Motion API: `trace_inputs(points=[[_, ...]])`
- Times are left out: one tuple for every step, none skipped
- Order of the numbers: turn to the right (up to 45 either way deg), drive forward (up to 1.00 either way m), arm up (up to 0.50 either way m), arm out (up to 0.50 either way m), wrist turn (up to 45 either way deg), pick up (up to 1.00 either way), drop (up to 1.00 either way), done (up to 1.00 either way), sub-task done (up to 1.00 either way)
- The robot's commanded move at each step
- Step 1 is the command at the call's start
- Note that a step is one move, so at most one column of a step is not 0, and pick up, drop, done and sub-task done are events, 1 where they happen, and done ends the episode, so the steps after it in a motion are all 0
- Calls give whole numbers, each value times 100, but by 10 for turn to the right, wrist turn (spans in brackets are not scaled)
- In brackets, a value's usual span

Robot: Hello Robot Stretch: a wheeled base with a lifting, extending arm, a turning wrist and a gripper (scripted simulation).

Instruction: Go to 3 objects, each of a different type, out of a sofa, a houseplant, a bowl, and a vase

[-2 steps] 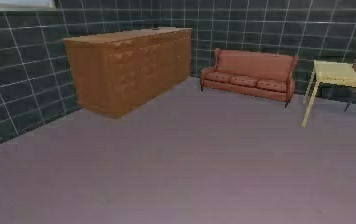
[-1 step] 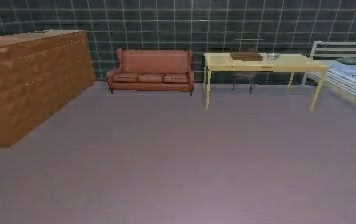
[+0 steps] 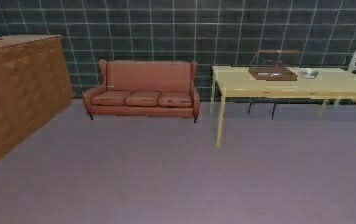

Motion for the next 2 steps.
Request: trace_inputs(points=[[0, 100, 0, 0, 0, 0, 0, 0, 0], [30, 0, 0, 0, 0, 0, 0, 0, 0]])
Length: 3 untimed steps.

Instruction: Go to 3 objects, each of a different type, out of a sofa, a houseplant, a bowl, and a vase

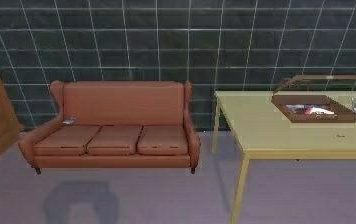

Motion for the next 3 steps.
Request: trace_inputs(points=[[0, 60, 0, 0, 0, 0, 0, 0, 0], [-240, 0, 0, 0, 0, 0, 0, 0, 0], [0, 0, 0, 0, 0, 0, 0, 0, 100]])
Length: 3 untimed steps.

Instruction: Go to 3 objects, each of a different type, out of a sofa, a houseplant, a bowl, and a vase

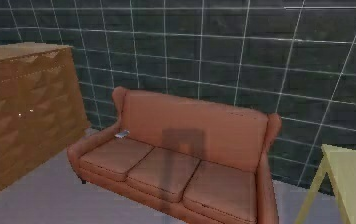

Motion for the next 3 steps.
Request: trace_inputs(points=[[450, 0, 0, 0, 0, 0, 0, 0, 0], [450, 0, 0, 0, 0, 0, 0, 0, 0], [450, 0, 0, 0, 0, 0, 0, 0, 0]])
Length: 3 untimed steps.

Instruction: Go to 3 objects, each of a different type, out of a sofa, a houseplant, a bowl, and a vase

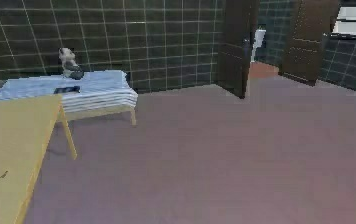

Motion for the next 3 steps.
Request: trace_inputs(points=[[300, 0, 0, 0, 0, 0, 0, 0, 0], [0, 20, 0, 0, 0, 0, 0, 0, 0], [-450, 0, 0, 0, 0, 0, 0, 0, 0]])
